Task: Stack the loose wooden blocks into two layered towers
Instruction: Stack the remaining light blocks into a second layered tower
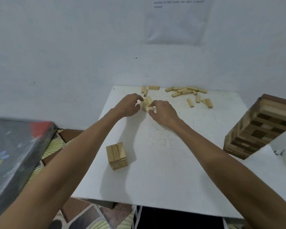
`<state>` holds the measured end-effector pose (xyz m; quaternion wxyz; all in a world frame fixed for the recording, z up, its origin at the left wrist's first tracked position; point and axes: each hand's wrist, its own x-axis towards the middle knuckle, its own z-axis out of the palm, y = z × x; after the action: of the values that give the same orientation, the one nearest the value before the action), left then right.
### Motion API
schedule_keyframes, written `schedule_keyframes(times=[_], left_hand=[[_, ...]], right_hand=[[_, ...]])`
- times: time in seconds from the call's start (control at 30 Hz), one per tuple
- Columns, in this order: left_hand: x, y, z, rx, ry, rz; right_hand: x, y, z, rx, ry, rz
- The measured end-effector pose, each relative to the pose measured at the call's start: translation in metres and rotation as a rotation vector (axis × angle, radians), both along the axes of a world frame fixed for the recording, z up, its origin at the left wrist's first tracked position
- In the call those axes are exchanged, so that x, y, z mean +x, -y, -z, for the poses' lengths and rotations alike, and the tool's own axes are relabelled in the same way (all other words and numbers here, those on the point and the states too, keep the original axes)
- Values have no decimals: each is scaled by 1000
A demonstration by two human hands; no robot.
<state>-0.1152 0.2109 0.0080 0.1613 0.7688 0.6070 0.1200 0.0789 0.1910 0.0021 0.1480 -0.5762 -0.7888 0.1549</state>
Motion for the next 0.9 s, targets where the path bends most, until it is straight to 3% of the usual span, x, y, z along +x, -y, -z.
schedule_keyframes(times=[0.23,0.4,0.9], left_hand=[[1,-30,7,11,-191,83],[-3,-28,15,141,-284,86],[-3,9,-5,80,-42,51]], right_hand=[[-11,-19,23,59,37,33],[-3,-18,23,33,-40,24],[19,11,8,-229,-202,119]])
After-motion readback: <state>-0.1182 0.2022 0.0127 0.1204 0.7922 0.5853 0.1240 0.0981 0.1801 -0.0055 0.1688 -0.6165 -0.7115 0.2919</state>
